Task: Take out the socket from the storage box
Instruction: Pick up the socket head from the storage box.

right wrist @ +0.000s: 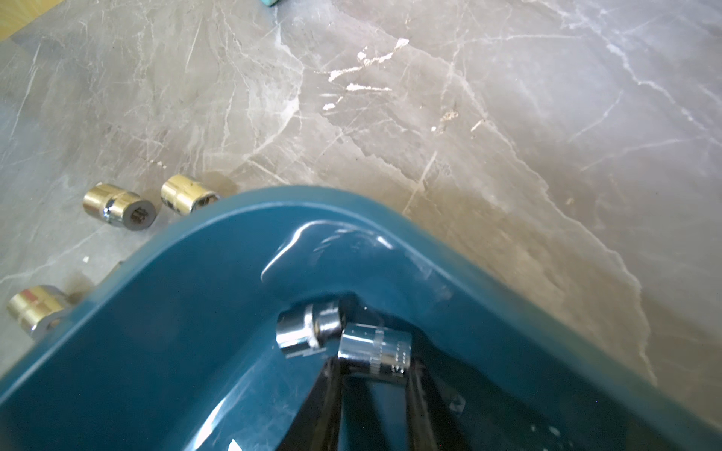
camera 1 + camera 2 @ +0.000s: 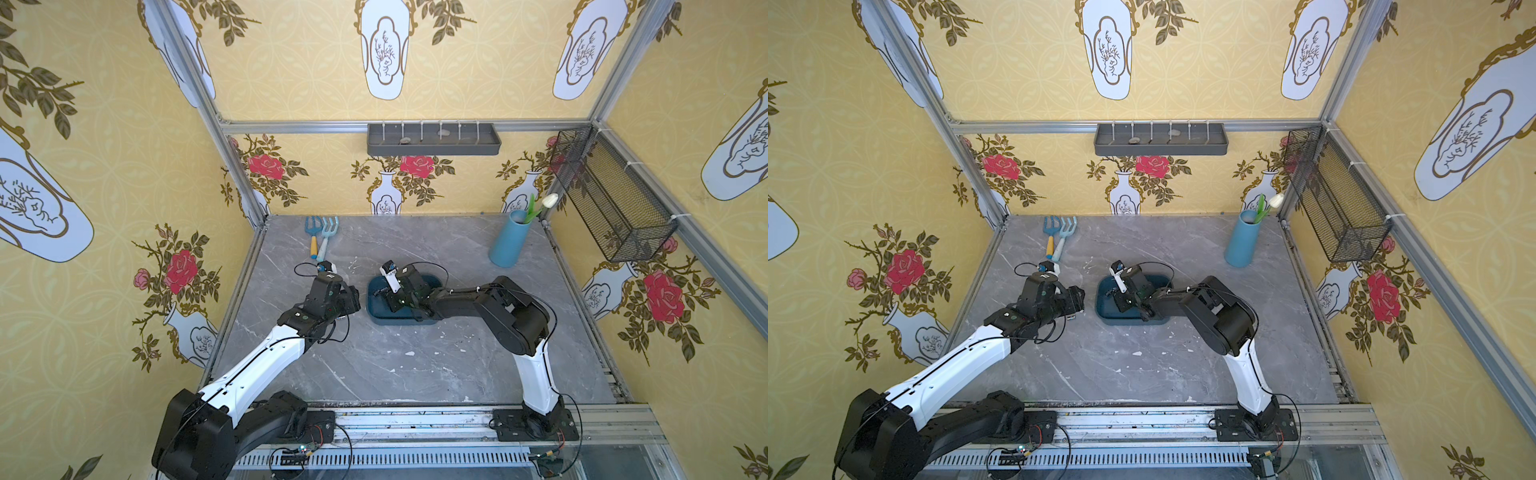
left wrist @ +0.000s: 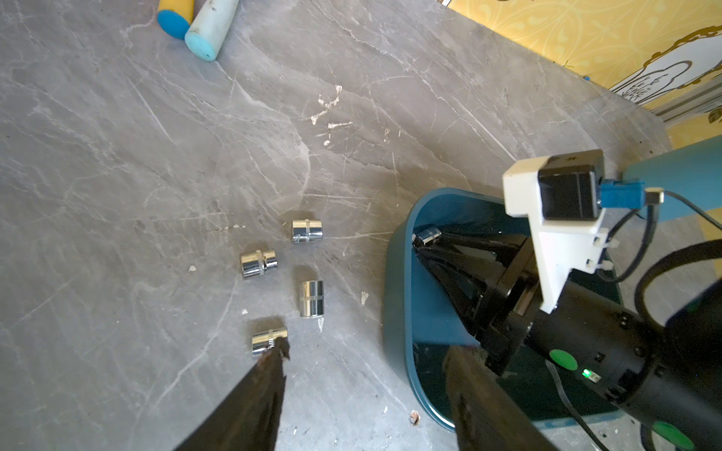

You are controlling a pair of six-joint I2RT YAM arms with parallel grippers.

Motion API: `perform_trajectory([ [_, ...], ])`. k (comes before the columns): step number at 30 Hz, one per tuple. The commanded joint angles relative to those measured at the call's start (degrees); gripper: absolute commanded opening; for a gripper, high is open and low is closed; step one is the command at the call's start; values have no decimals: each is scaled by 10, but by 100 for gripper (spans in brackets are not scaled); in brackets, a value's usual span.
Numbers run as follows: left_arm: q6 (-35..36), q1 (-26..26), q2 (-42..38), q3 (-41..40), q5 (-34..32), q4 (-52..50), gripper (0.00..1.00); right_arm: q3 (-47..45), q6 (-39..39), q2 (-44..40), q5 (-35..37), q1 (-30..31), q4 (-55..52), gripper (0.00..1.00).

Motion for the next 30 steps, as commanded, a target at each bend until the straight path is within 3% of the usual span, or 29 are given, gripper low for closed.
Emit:
perform_trajectory([
  [1,-2,1,3,2,1,10,70,-17,-1,-17,1,-1,20,25],
  [16,-6,0,8,-4,5,15,70,-76,9,-68,-5,-8,36,20],
  [30,-9,1,15,-8,9,28,70,-169,20,-228,10,-14,-17,18],
])
